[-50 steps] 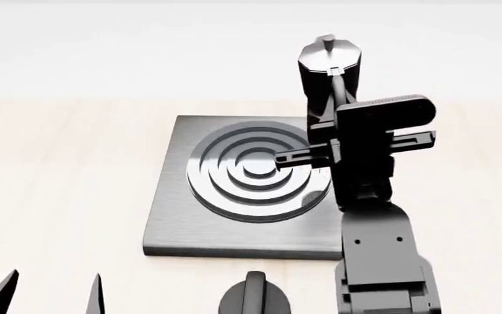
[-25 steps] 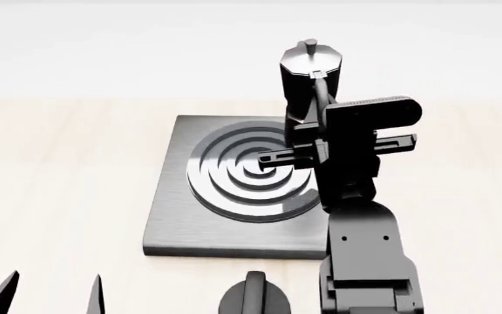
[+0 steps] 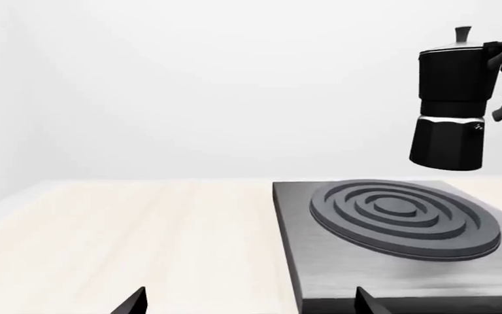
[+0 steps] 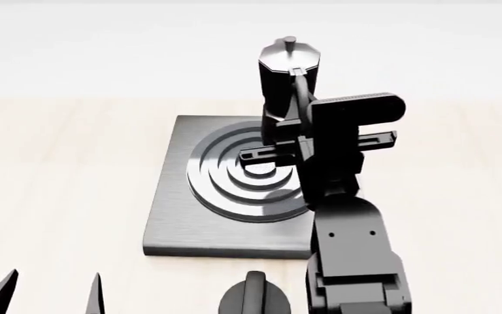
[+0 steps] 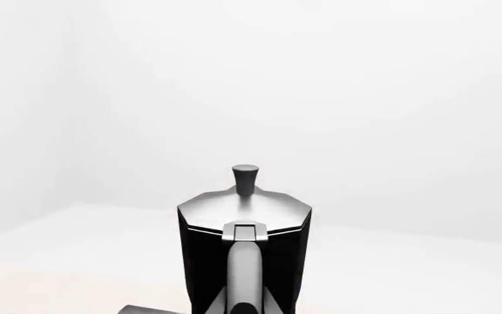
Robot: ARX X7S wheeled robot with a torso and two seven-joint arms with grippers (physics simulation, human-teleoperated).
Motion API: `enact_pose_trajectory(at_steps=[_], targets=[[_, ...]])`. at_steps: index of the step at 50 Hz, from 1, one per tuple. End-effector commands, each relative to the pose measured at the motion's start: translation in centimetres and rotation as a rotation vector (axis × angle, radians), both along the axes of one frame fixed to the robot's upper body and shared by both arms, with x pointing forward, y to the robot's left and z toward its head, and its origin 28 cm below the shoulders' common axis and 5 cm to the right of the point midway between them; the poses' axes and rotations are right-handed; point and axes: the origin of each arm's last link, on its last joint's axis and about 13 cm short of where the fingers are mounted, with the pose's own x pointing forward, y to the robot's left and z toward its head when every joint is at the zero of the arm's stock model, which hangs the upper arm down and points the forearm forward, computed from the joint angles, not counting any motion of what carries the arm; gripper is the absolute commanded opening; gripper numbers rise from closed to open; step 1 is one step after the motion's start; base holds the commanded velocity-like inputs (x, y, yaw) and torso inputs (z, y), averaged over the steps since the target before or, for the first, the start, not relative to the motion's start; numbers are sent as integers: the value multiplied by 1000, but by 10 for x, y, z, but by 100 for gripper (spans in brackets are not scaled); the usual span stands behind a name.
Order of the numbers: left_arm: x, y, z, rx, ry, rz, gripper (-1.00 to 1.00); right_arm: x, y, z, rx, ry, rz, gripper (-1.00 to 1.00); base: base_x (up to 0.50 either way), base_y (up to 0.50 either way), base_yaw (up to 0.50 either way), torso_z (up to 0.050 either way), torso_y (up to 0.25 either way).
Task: Put the moka pot on the stove.
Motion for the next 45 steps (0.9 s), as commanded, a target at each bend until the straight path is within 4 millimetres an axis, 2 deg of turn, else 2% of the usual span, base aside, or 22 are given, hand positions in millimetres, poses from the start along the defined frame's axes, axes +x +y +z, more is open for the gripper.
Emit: enact_pose_trajectory(at_steps=[1, 30, 45], targets=[[1, 1, -2, -23, 11, -5, 100, 1, 12, 3, 49, -2, 37, -100, 0, 0, 0, 0, 10], [-3, 0, 4, -23, 7, -2, 100, -2, 23, -3, 20, 46, 68, -100, 0, 0, 0, 0, 1], [1, 1, -1, -21, 7, -2, 100, -4, 23, -8, 5, 69, 68, -100, 0, 0, 0, 0, 1]])
